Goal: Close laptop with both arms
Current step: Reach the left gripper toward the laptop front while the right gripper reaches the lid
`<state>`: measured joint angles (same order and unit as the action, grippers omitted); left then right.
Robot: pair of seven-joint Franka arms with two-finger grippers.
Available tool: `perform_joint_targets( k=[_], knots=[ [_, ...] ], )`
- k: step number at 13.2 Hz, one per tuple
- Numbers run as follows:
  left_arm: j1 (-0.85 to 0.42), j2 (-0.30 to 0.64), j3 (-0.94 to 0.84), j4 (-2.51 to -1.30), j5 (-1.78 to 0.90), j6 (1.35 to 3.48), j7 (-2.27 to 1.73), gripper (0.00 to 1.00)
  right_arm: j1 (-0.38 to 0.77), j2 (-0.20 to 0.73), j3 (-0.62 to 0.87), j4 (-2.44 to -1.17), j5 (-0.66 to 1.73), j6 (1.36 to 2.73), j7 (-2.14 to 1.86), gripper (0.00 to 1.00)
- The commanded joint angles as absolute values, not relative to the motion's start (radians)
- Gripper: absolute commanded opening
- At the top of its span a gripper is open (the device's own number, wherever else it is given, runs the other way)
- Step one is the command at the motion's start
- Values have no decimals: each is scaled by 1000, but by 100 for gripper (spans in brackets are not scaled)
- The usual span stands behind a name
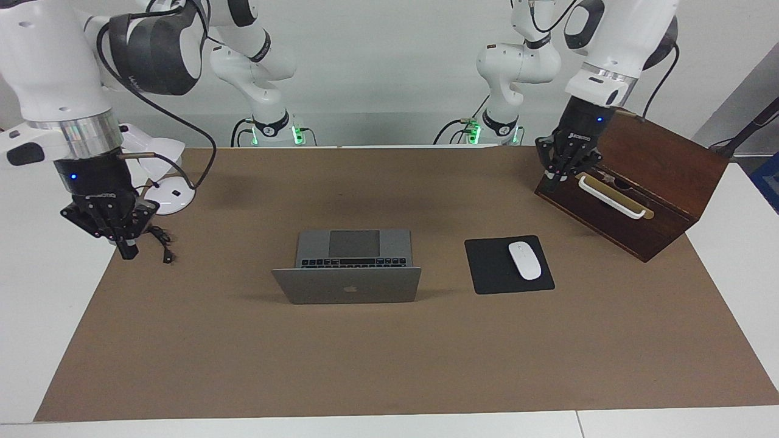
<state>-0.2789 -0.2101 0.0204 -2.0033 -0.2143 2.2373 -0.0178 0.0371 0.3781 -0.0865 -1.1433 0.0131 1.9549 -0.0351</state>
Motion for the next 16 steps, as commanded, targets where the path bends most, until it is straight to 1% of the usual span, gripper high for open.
perform_joint_targets(
  k=[1,3,6,9,12,14,16],
  knots=[
    [-388,-320,34,-2219,-233,2434,-17,0,35,468,-52,-1062,25,2024,-11,0],
    [-483,-321,34,-2313,-235,2605,-21,0,49,517,-31,-1039,17,2091,-3,0],
    [-575,-272,34,-2384,-233,2811,-25,0,127,587,-40,-996,6,2134,90,0],
    [-678,-132,34,-2404,-235,3020,-21,0,211,629,-44,-989,-64,2155,202,0],
    [-738,6,34,-2411,-233,3202,-23,0,279,641,-52,-989,-78,2140,300,0],
    [-750,47,34,-2411,-233,3253,-14,0,330,650,-60,-989,-122,2132,385,0],
    [-762,112,34,-2407,-230,3319,-6,0,366,652,-57,-989,-129,2097,423,0]
  ],
)
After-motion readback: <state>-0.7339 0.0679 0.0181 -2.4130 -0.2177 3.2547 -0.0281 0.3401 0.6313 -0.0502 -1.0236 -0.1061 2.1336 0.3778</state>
